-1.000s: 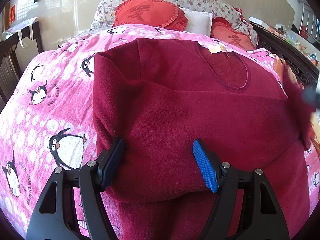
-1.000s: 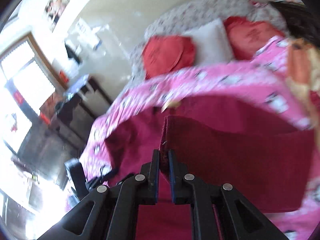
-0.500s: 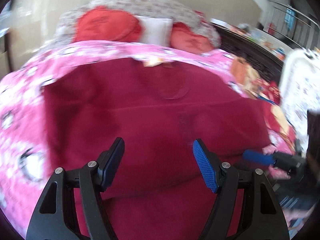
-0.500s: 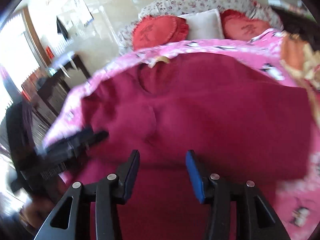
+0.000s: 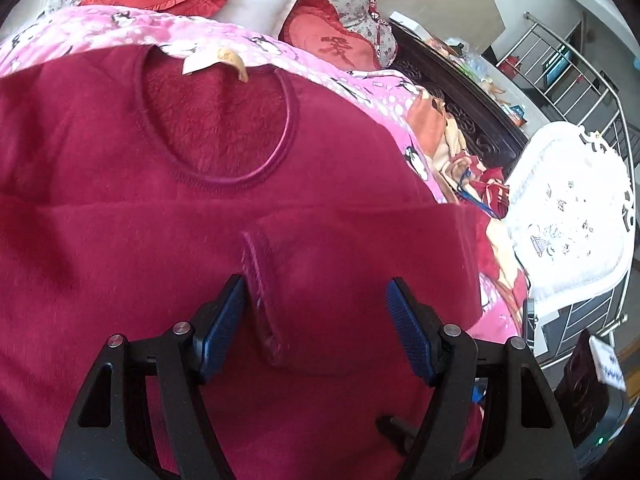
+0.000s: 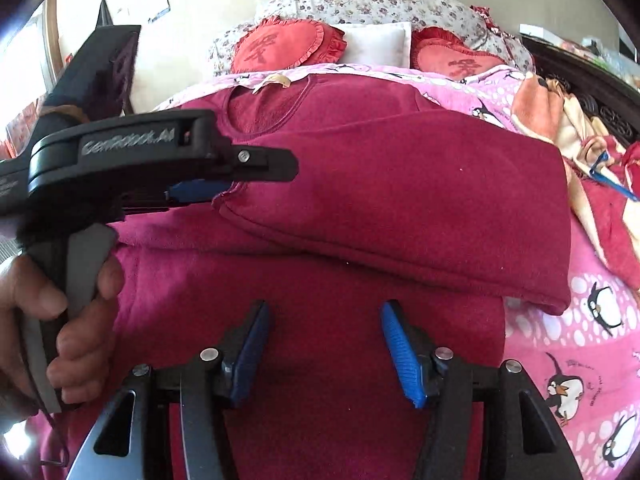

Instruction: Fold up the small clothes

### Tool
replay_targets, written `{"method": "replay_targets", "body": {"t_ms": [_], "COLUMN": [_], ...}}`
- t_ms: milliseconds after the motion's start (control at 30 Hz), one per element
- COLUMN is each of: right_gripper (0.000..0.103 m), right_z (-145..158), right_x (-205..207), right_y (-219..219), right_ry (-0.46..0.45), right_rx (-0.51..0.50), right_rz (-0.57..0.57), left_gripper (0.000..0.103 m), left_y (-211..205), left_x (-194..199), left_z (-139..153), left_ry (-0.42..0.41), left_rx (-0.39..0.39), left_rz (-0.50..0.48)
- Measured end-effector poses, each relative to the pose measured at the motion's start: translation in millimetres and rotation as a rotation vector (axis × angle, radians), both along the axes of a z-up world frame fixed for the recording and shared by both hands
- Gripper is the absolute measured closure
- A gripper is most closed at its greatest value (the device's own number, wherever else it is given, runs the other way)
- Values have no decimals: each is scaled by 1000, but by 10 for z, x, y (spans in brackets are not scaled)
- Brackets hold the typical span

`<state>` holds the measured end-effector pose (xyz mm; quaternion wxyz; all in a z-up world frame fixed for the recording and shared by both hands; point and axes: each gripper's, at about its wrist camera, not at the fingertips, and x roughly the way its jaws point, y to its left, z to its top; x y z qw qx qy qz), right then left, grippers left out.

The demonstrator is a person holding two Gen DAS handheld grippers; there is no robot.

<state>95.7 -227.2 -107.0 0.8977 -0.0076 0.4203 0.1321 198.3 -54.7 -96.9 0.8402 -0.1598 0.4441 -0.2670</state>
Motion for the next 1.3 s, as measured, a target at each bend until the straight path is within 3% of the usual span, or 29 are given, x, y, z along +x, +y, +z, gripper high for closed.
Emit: {"method": "replay_targets", "body": {"t_ms": [133, 200, 267, 367, 667, 867, 1167, 1300], "right_gripper": [46, 46, 46, 46, 45, 45, 45, 45], "right_z": [-3, -5, -5, -7, -12, -12, -14, -14], "right_x": [-4, -15, -16, -10, 0, 1, -3, -2], "right_y": [14, 30, 35, 22, 26, 43, 46, 51], "right_ry": [-2, -3, -3, 0, -1, -1, -1, -2], "right_rx": [0, -4, -4, 3, -4, -8, -9, -12], "right_rz": [0, 0, -1, -1, -2, -2, -3, -3], "left_gripper": [32, 45, 69, 94, 97, 97, 98, 99], "left_y": [-39, -51, -66, 4, -54, -169, -161, -100], "left_x": [-6, 0, 27, 13, -283, -163, -113, -237], "left_z": [56, 37, 4, 12, 263, 178, 111, 384], "left_ry": [-18, -19, -13, -11, -113, -80, -54, -104], "left_rx": [32, 76, 135, 148, 161, 164, 204, 187], "left_rz": [3, 30, 71, 103, 50, 16, 67, 75]}}
